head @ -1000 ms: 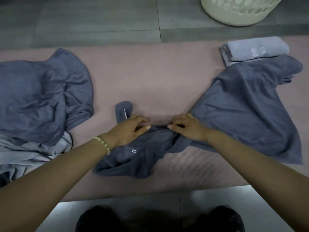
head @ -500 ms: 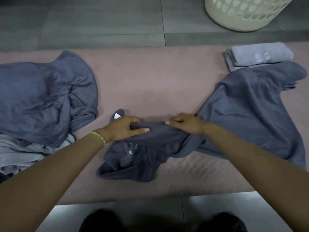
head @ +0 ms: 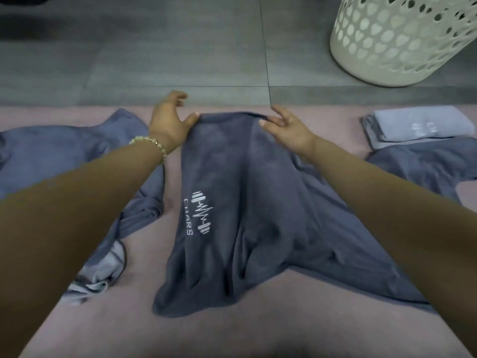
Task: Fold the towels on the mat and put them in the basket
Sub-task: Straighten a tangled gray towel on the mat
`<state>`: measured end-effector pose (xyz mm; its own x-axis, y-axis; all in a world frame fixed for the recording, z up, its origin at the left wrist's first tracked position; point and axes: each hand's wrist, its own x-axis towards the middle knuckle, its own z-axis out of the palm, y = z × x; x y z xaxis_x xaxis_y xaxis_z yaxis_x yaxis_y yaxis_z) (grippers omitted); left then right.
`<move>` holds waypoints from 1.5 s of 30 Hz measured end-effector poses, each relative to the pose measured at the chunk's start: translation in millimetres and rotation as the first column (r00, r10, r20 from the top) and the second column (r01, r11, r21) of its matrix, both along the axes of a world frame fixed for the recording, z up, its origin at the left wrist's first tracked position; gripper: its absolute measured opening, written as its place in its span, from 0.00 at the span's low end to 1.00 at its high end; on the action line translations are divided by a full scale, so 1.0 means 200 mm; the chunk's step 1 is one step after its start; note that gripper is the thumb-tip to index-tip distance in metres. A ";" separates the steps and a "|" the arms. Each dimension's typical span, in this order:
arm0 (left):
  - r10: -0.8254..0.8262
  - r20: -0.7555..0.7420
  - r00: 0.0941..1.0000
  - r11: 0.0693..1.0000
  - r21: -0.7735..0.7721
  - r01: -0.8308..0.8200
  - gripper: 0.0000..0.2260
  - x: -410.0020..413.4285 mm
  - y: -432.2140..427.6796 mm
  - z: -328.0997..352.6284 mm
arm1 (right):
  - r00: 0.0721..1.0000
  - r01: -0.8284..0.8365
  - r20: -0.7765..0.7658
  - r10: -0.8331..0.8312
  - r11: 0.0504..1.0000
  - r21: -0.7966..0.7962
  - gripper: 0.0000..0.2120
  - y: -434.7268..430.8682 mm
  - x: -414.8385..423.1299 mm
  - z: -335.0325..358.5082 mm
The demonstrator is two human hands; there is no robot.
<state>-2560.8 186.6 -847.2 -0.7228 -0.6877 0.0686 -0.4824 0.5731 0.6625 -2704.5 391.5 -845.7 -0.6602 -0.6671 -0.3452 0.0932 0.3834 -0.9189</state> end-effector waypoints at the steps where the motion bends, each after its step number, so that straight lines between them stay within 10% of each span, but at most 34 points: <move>1: 0.058 0.047 0.997 0.998 0.013 -0.059 0.24 0.02 0.02 -0.03 | 1.000 -0.012 0.021 0.012 1.000 0.021 0.29 0.01 0.03 -0.03; 9: 0.060 0.595 0.801 0.887 0.336 -0.316 0.33 0.58 0.34 -0.50 | 0.984 -0.094 0.163 0.070 0.985 0.145 0.03 0.22 0.54 -0.34; 14: 0.017 0.517 0.856 0.899 0.367 -0.239 0.22 0.76 0.49 -0.52 | 0.976 -0.202 0.002 0.218 0.898 0.392 0.15 0.20 0.82 -0.44; 19: 0.042 0.307 0.951 0.700 0.670 -0.248 0.13 0.79 0.55 -0.48 | 0.899 -0.127 -0.210 0.384 0.688 0.715 0.20 0.13 0.85 -0.50; 25: 0.320 -0.041 0.947 0.594 0.787 -0.166 0.09 0.90 0.29 -0.30 | 0.944 -0.307 0.171 0.282 0.940 0.147 0.10 -0.01 0.92 -0.37; 30: 0.398 -0.044 0.916 0.665 0.702 -0.255 0.07 1.07 -0.03 -0.22 | 0.927 -0.362 0.157 0.342 0.924 0.122 0.12 -0.01 0.90 -0.38; 36: 0.128 0.332 0.935 0.904 0.350 -0.248 0.16 1.29 0.03 -0.35 | 0.907 -0.390 -0.060 0.416 0.887 0.247 0.09 0.27 0.89 -0.40; 42: 0.243 0.100 0.965 0.917 0.301 -0.262 0.14 1.35 0.17 -0.37 | 0.704 -0.404 -0.330 0.629 0.737 0.542 0.13 0.43 0.99 -0.49; 45: 0.378 0.086 0.922 0.870 0.308 -0.385 0.15 1.37 0.16 -0.35 | 0.795 -0.460 -0.166 0.583 0.758 0.463 0.06 0.37 1.00 -0.44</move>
<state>-2286.9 219.4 -917.5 -0.3988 -0.8929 -0.2089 -0.6379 0.1064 0.7627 -2504.3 465.6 -933.2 -0.3550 -0.7903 -0.4994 -0.4660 0.6127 -0.6383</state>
